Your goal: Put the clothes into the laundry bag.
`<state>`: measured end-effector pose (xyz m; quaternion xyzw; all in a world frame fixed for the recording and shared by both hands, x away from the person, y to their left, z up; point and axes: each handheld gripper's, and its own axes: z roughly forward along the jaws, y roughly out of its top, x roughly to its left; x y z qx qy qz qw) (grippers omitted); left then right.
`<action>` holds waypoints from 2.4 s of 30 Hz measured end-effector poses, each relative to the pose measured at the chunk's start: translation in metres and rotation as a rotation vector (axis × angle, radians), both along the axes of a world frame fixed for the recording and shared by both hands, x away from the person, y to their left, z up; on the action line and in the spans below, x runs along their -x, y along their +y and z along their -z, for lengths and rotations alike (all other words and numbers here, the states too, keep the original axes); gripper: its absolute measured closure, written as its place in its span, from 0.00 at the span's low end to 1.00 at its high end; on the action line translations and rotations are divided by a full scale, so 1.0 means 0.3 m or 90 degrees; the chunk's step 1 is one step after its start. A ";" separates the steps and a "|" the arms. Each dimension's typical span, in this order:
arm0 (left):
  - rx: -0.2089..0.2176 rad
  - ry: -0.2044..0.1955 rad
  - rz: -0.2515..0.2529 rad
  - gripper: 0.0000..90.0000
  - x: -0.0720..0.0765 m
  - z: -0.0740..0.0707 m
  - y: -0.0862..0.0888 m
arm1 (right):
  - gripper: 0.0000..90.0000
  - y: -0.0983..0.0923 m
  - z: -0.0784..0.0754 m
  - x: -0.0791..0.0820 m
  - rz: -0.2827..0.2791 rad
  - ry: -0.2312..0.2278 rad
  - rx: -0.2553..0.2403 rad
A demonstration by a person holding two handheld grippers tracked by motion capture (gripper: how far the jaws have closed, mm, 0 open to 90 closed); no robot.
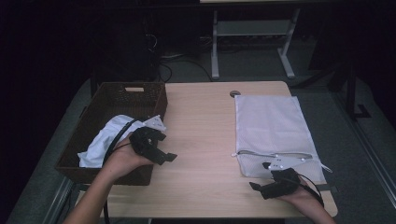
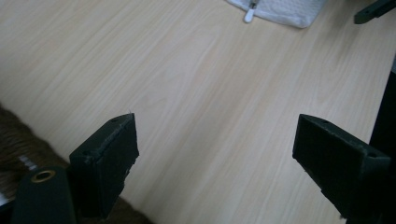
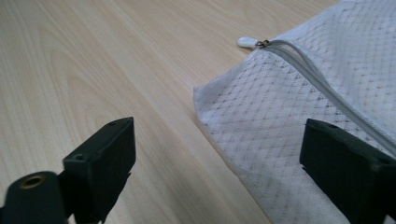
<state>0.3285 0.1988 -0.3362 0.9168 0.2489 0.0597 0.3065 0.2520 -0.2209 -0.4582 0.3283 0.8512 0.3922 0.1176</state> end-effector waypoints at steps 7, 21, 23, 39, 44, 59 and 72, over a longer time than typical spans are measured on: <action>-0.014 -0.003 -0.036 0.15 -0.032 -0.028 0.081 | 0.00 0.006 0.008 -0.005 -0.013 0.011 -0.002; -0.038 -0.009 -0.127 0.15 -0.098 -0.056 0.260 | 0.00 0.018 0.016 -0.002 -0.023 0.013 0.006; -0.046 -0.012 -0.144 0.15 -0.112 -0.054 0.289 | 0.00 0.018 0.015 -0.002 -0.023 0.012 0.006; -0.110 -0.006 -0.229 0.14 -0.226 0.041 0.453 | 0.00 0.018 0.016 -0.002 -0.024 0.012 0.007; -0.117 0.008 -0.241 0.12 -0.246 0.083 0.481 | 0.00 0.019 0.018 -0.003 -0.025 0.013 0.008; -0.158 0.048 -0.220 0.11 -0.283 0.225 0.479 | 0.00 0.020 0.020 -0.002 -0.027 0.015 0.011; -0.196 0.057 -0.190 0.27 -0.280 0.272 0.464 | 0.00 0.023 0.020 -0.001 -0.030 0.015 0.015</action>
